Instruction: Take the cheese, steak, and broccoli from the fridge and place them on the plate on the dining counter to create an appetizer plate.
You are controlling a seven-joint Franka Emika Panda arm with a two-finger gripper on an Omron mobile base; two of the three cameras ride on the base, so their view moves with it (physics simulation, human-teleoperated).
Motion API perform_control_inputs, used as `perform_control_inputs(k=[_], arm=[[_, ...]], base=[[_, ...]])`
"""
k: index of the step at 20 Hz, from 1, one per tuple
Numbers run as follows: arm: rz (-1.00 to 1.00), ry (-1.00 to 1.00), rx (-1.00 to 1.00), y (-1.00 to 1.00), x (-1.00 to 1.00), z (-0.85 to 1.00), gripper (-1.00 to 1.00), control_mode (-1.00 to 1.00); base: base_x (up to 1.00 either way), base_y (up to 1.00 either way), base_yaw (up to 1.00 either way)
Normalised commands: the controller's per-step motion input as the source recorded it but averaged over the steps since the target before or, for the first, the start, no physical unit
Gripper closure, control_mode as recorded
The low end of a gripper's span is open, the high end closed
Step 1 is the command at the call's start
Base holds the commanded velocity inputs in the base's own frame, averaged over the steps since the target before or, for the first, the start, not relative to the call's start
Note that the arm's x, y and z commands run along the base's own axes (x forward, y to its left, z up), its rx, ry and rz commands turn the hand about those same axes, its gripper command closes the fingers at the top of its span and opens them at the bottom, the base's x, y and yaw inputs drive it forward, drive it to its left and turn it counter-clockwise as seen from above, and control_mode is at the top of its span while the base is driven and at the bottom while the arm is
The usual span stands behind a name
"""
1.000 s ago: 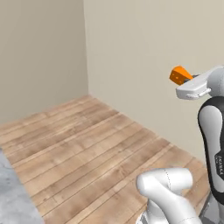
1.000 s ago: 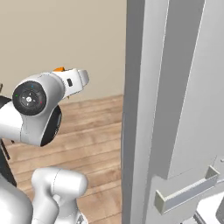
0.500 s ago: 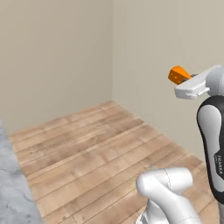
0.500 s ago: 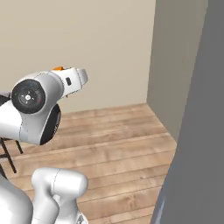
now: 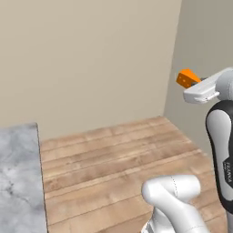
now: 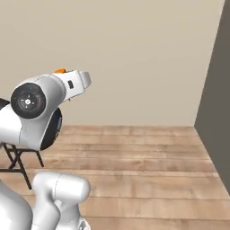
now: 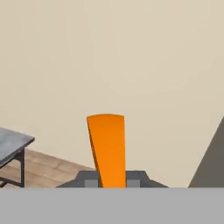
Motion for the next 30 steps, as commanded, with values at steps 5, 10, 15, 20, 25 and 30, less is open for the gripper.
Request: perform_control_inputs(k=[5,10,15,20,25,30], arm=[[0.0,0.0,0.0,0.0,0.0,0.0,1.0,1.0],[0.0,0.0,0.0,0.0,0.0,0.0,1.0,1.0],[0.0,0.0,0.0,0.0,0.0,0.0,1.0,1.0],[0.0,0.0,0.0,0.0,0.0,0.0,1.0,1.0],[0.0,0.0,0.0,0.0,0.0,0.0,1.0,1.0],[0.0,0.0,0.0,0.0,0.0,0.0,1.0,1.0]], base=[[1.0,-0.68,0.51],[0.99,-0.82,0.48],[0.85,-0.73,0.39],[0.72,-0.83,0.37],[0.7,-0.68,0.51],[0.75,-0.47,0.61]])
